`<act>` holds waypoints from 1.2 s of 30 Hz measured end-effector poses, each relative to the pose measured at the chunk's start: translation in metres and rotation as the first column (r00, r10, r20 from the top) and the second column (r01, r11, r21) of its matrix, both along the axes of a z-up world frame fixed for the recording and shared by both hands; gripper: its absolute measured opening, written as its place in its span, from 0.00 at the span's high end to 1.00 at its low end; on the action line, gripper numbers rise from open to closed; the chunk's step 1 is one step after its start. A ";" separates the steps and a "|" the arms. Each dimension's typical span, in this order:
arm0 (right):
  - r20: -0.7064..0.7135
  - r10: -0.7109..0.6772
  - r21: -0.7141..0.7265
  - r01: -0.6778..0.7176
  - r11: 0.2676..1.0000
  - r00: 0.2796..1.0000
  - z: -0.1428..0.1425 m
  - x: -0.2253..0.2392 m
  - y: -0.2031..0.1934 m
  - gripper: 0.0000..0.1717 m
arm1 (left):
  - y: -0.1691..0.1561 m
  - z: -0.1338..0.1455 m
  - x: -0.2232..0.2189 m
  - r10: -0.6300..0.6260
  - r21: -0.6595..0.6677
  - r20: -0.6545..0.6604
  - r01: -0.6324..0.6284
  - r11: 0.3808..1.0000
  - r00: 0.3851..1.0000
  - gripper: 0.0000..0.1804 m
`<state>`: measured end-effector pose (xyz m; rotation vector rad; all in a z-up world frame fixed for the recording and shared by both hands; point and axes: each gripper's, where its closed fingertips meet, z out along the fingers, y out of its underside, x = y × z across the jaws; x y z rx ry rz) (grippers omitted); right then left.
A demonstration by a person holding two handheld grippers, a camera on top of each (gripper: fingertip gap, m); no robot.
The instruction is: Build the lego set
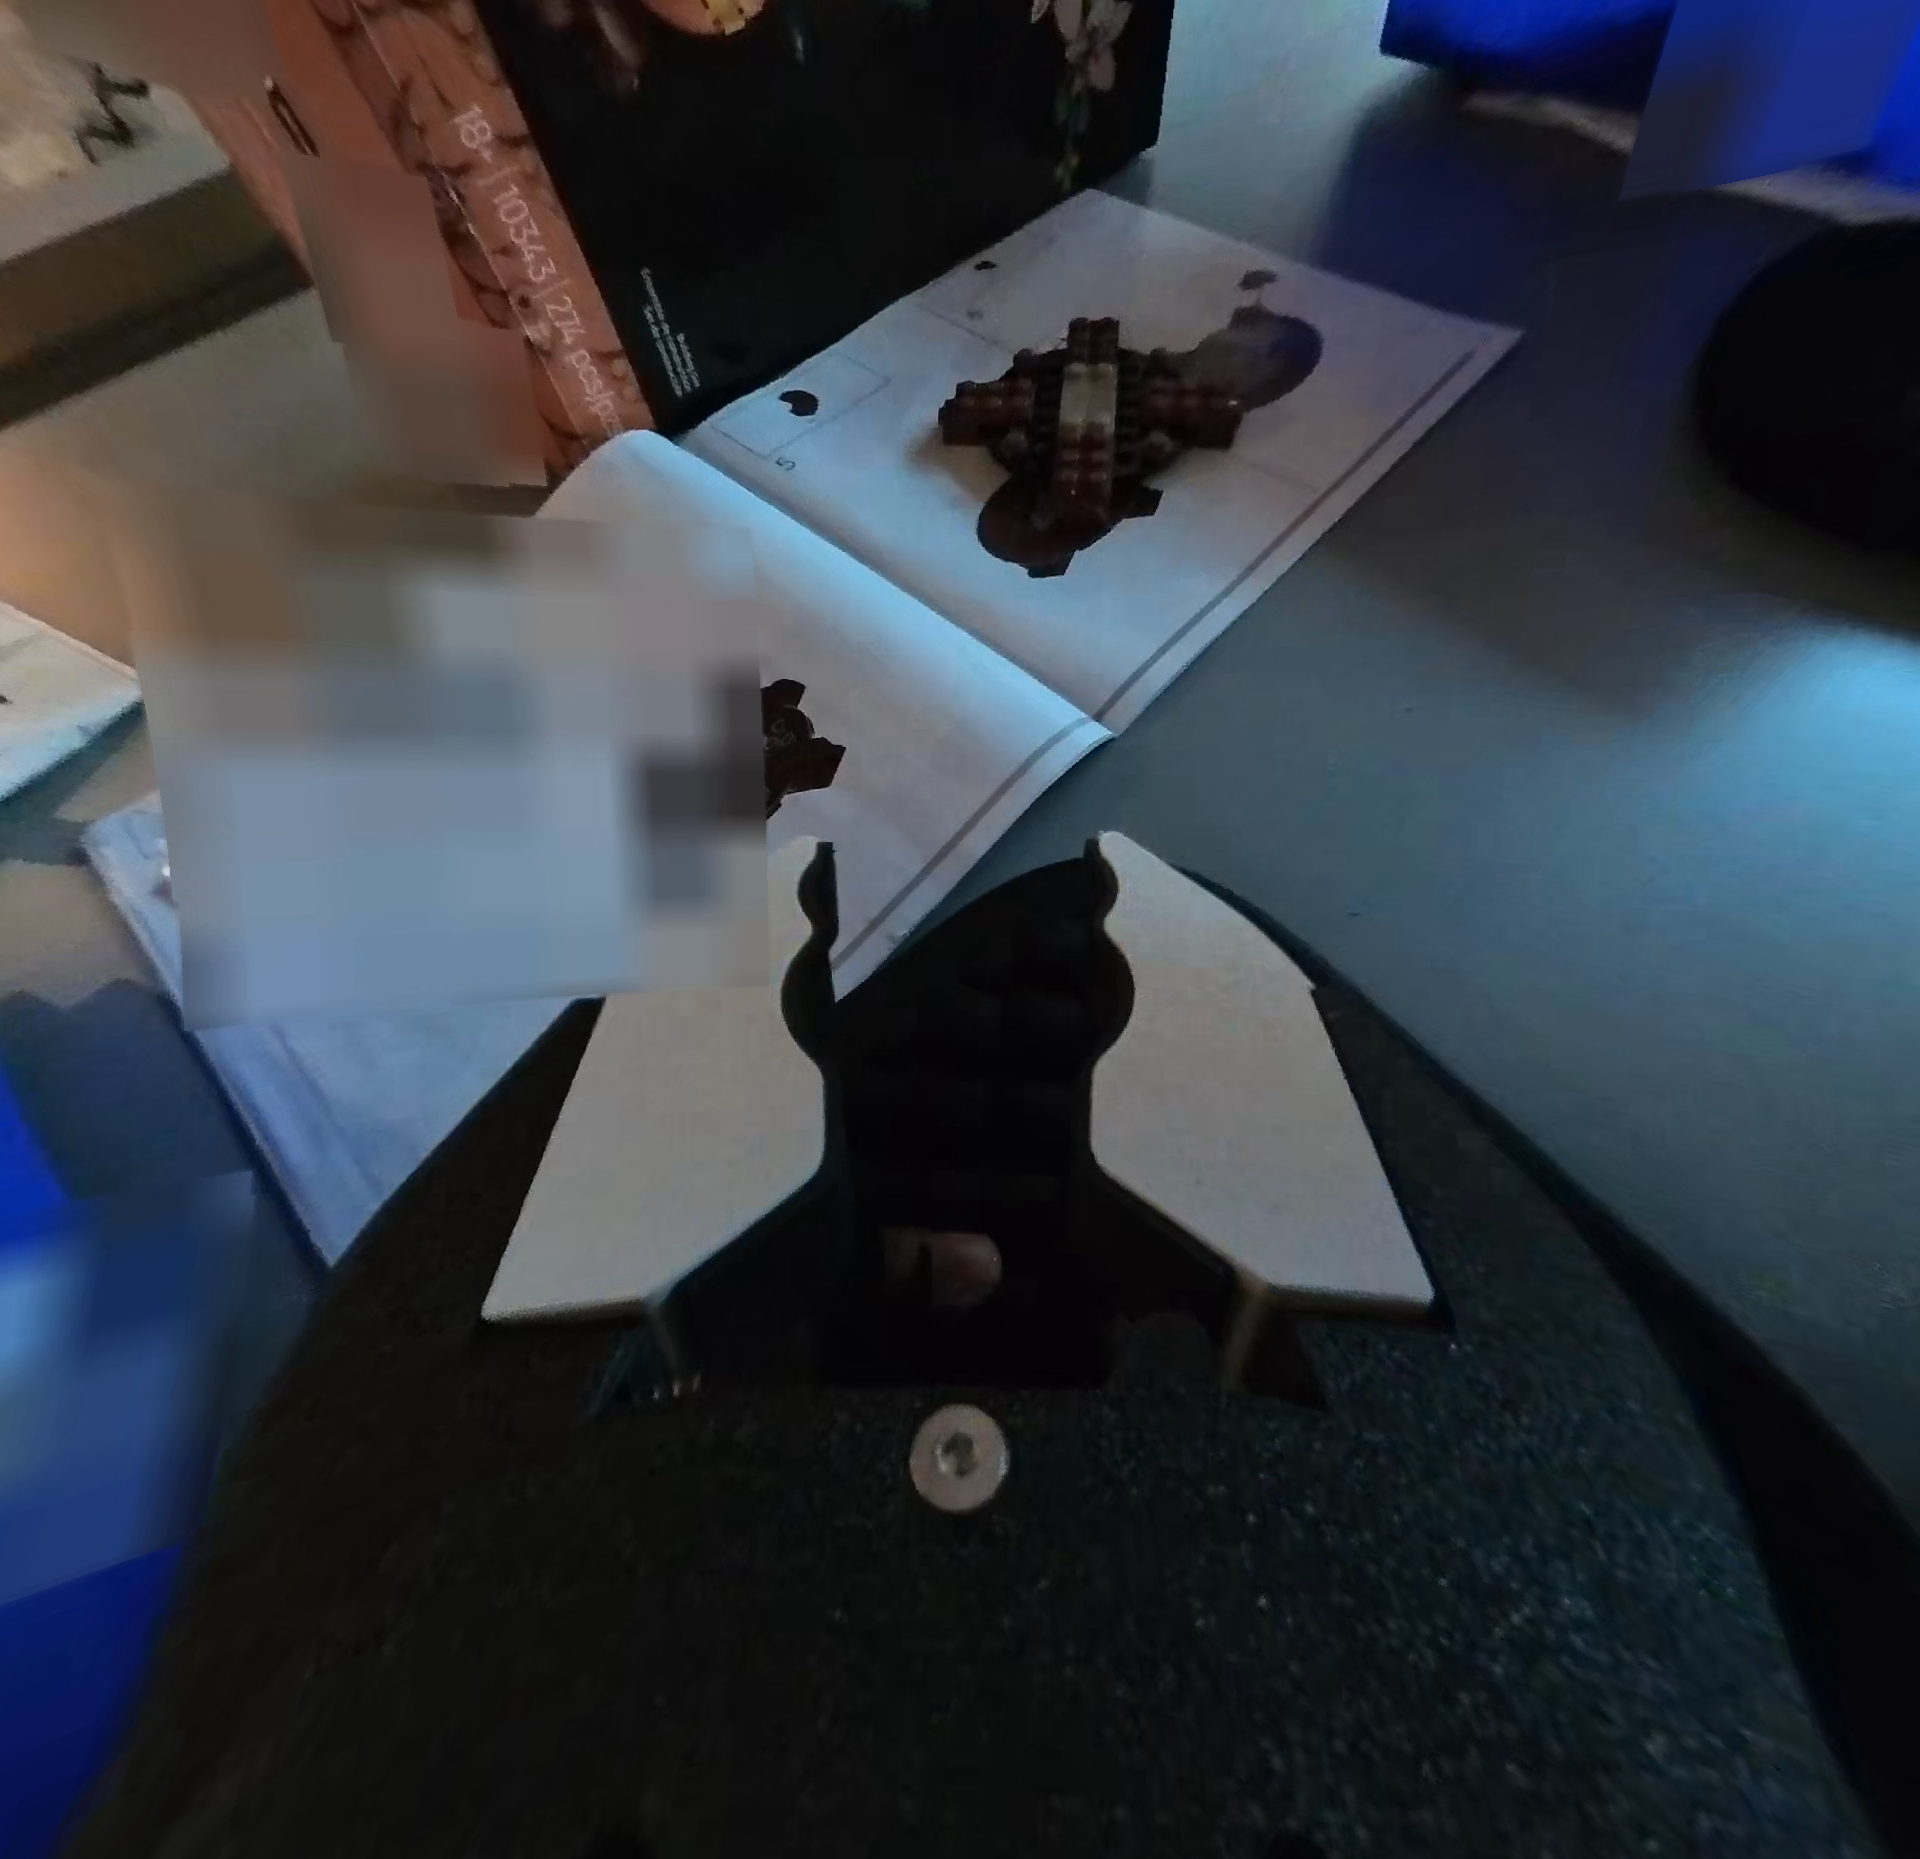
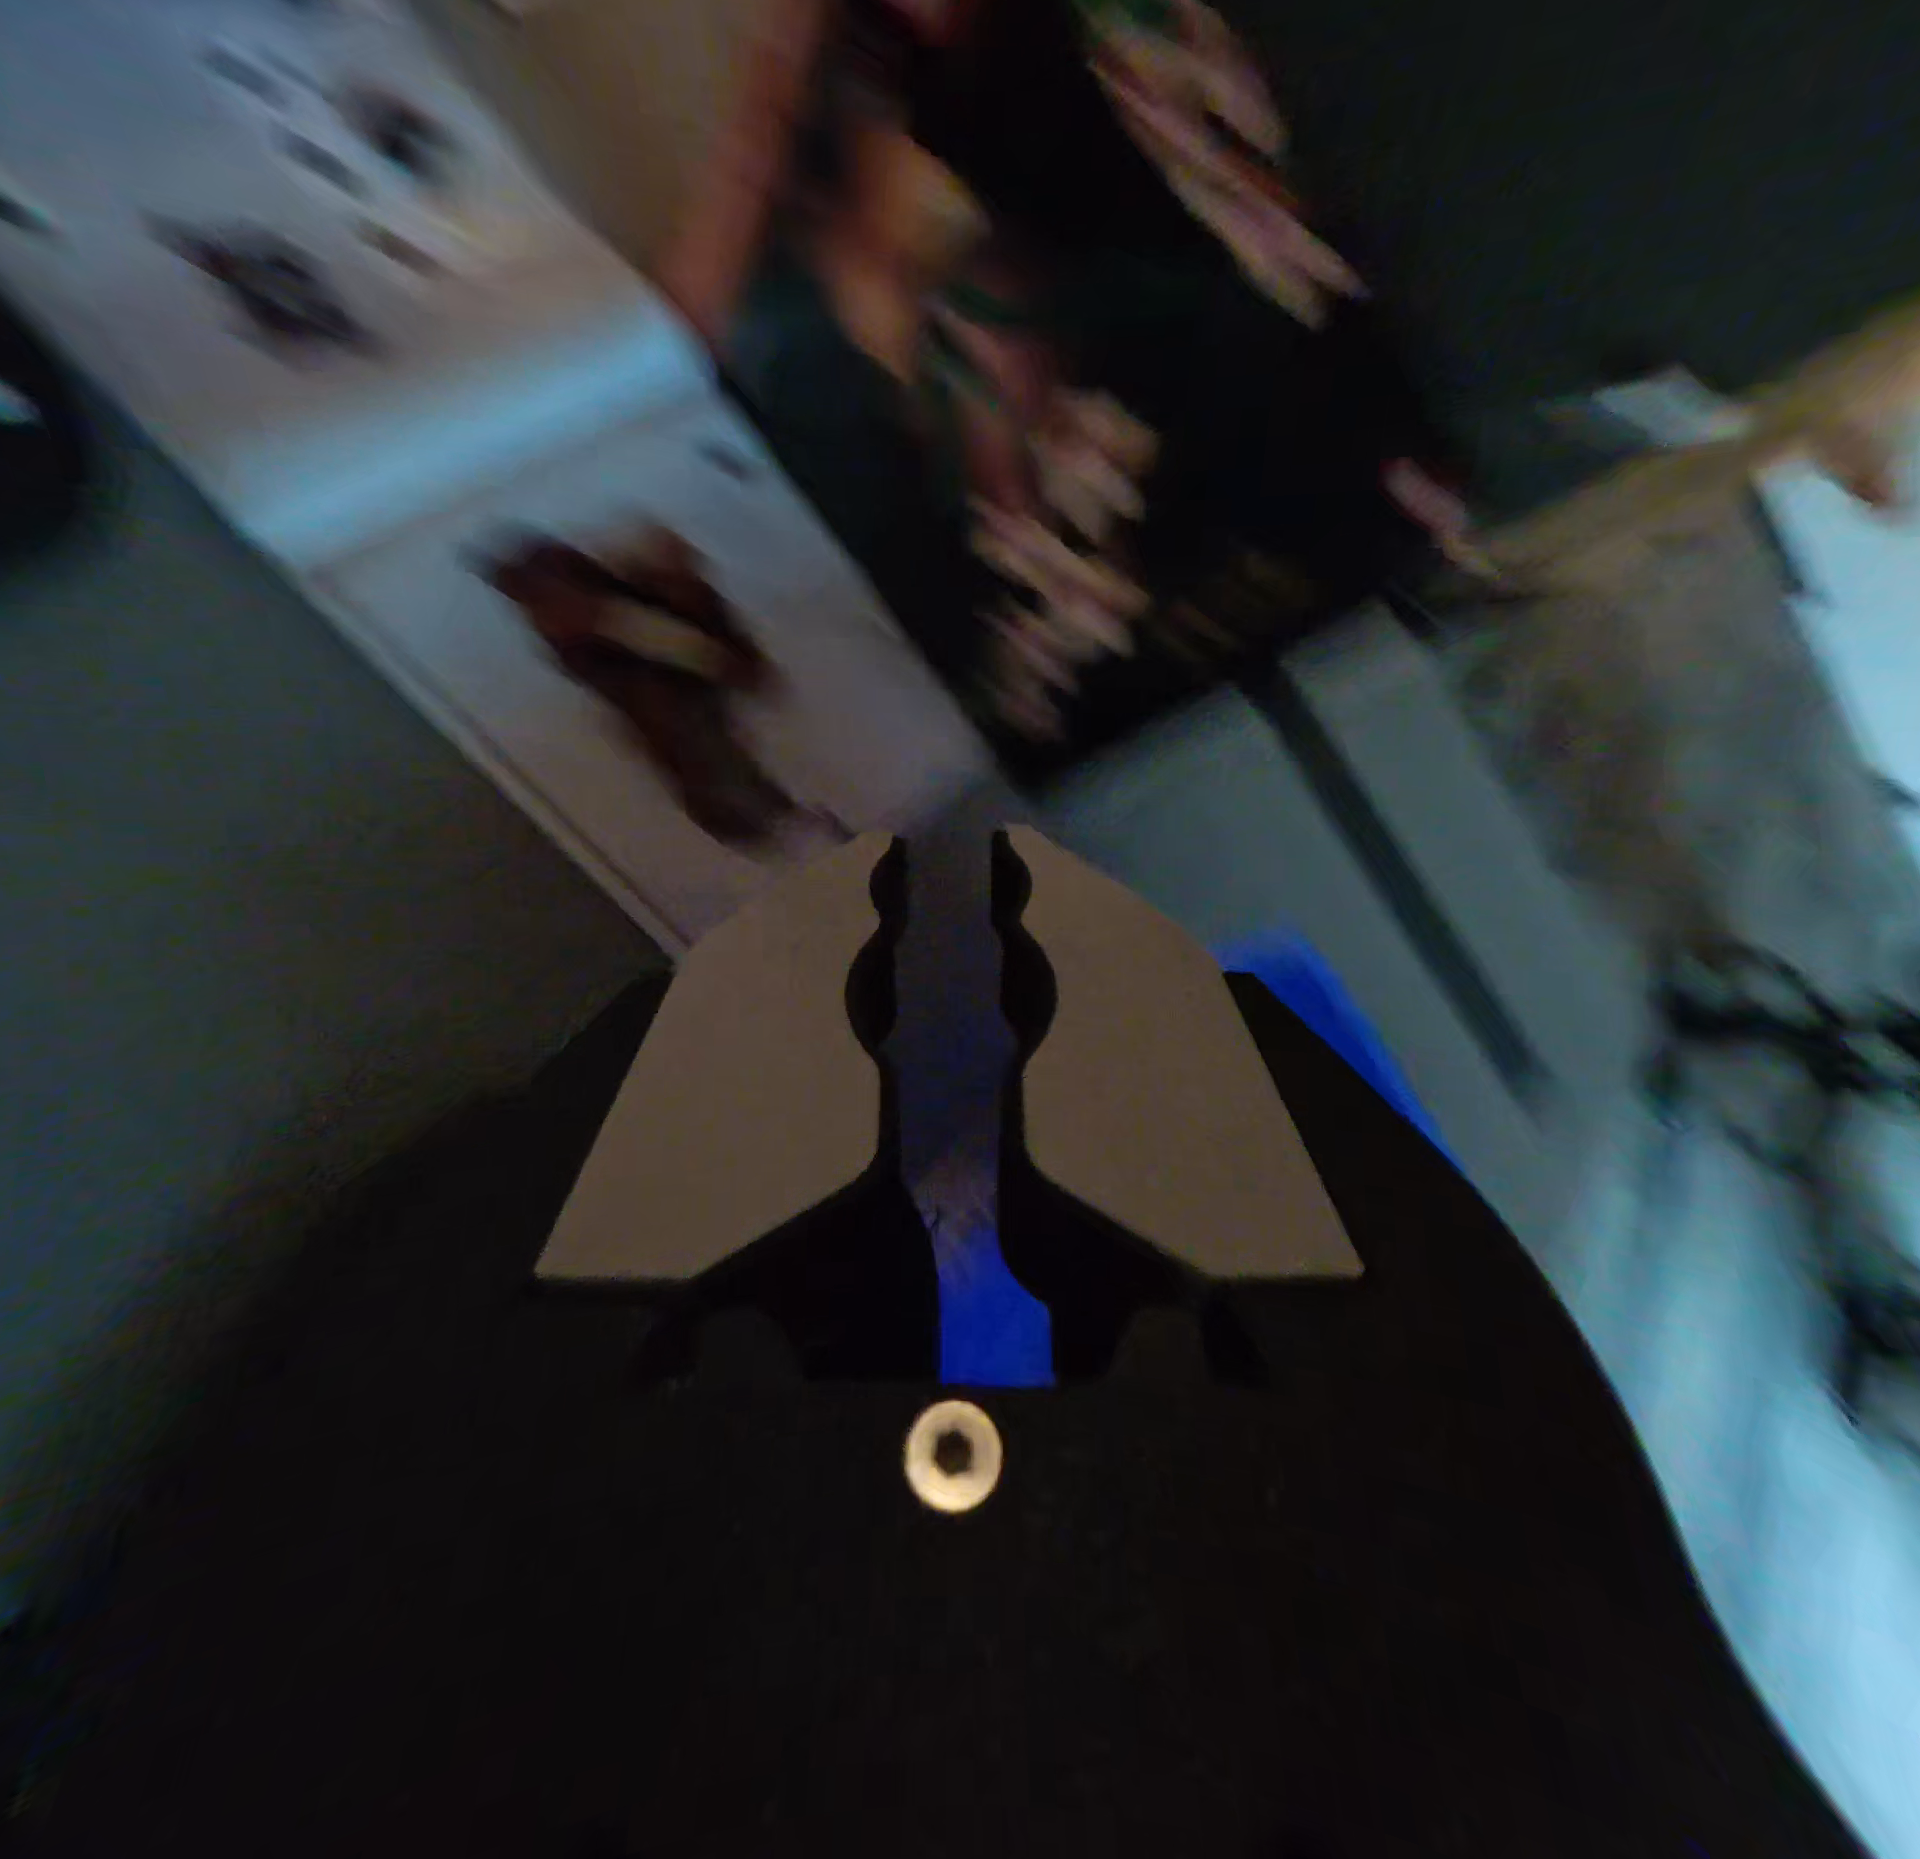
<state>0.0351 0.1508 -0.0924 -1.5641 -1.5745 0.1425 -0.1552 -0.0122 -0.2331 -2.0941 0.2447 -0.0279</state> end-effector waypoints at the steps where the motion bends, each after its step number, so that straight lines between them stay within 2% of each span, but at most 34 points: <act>1: 0.018 -0.061 0.028 0.061 0.998 0.998 0.010 0.027 0.014 0.93 | 0.000 -0.001 0.000 -0.003 -0.001 -0.013 0.003 1.000 1.000 0.75; 4: 0.042 -0.195 0.023 0.194 0.981 0.980 0.023 0.102 0.043 0.93 | 0.000 -0.004 0.001 -0.003 -0.026 -0.040 0.002 1.000 0.999 0.75; 6: 0.053 -0.241 -0.030 0.243 0.970 0.969 0.017 0.143 0.052 0.93 | 0.001 -0.006 0.000 0.003 -0.037 -0.050 -0.005 0.999 0.999 0.75; 11: 0.085 -0.308 -0.163 0.318 0.934 0.948 -0.026 0.217 0.064 0.92 | 0.000 -0.005 0.003 -0.018 -0.028 -0.071 0.016 0.999 0.997 0.72; 14: 0.030 -0.329 -0.284 0.324 0.903 0.944 -0.053 0.234 0.058 0.92 | 0.000 -0.005 0.003 -0.021 -0.029 -0.085 0.018 0.999 0.996 0.73; 16: 0.021 -0.346 -0.312 0.335 0.889 0.938 -0.071 0.245 0.054 0.92 | 0.000 -0.007 0.003 -0.016 -0.037 -0.094 0.013 0.999 0.995 0.73; 21: -0.002 -0.316 -0.433 0.284 0.856 0.949 -0.108 0.244 0.043 0.91 | 0.001 -0.010 0.002 -0.016 -0.064 -0.088 0.010 0.998 0.996 0.75; 29: 0.053 -0.076 -0.450 0.092 0.888 0.996 -0.115 0.198 0.058 0.91 | 0.001 -0.012 0.002 -0.020 -0.084 -0.068 0.015 0.996 0.998 0.74; 36: 0.104 0.077 -0.571 -0.004 0.821 0.992 -0.142 0.176 0.045 0.92 | 0.001 -0.014 0.001 -0.010 -0.096 -0.060 0.004 0.995 0.998 0.75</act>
